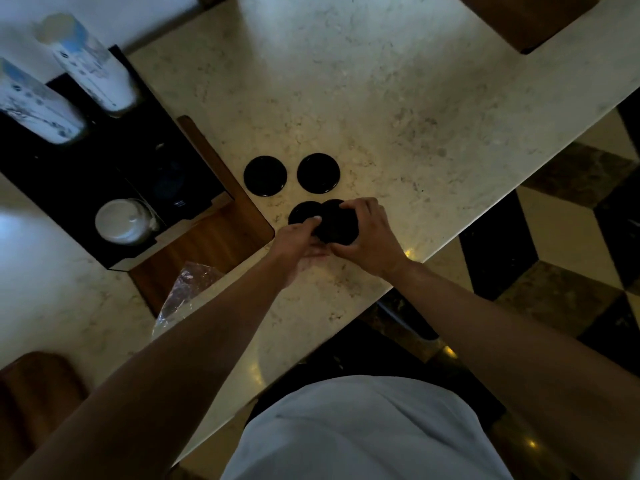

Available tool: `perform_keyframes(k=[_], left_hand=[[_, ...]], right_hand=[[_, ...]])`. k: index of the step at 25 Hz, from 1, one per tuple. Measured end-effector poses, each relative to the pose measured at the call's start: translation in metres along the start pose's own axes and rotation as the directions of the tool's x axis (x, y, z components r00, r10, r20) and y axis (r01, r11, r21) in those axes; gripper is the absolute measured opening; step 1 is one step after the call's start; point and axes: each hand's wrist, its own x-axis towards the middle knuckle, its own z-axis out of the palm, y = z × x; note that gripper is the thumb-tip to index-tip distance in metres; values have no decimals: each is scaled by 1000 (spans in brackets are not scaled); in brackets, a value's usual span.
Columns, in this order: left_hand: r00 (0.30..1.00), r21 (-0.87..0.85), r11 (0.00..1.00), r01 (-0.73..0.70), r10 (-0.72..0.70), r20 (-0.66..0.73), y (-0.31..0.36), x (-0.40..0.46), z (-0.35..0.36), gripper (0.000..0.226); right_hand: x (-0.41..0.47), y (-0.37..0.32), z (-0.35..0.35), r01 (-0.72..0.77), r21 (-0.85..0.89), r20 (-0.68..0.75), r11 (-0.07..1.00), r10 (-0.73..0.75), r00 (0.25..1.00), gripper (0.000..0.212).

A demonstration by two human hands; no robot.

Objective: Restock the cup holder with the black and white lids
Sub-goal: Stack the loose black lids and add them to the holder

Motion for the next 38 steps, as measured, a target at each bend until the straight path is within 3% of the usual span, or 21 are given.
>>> perform_keyframes(k=[5,8,11,14,16,19,22,25,30,38], left_hand=[[1000,-321,947,3,1,13,2,-11,-25,18],[1000,-419,908,3,-5,-2,-1,-16,-47,17],[997,-461,886,-39,7,-73,-8,-22,-65,19],[989,-504,860,-82,8,-148,-17,-29,-81,16],[985,-530,842,-97,6,-172,-22,-34,-91,19],[983,-541,836,-98,-6,-186,-29,-40,-100,24],[975,-528,843,-107,-15,-221,-32,-45,-104,22],[966,-517,847,-123,-16,-256,-33,-44,-103,20],[964,-524,840,-138,-7,-265,-31,-42,-99,16],[960,-543,820,-180,27,-278,-26,-44,-102,14]], right_hand=[[5,-20,10,59,49,113,997,-64,991,73],[10,-27,19,56,90,192,994,-73,979,74],[16,-24,25,4,107,142,994,-19,990,64],[28,-15,30,19,-132,67,991,-10,998,66],[34,-10,33,80,-263,136,962,-45,990,76],[38,-6,40,120,-284,214,951,-60,975,75],[41,-8,41,121,-307,186,944,-65,980,65],[38,-11,39,150,-227,166,962,-113,980,62],[27,-26,34,149,130,141,980,-167,976,82],[22,-39,32,136,211,139,968,-167,976,86]])
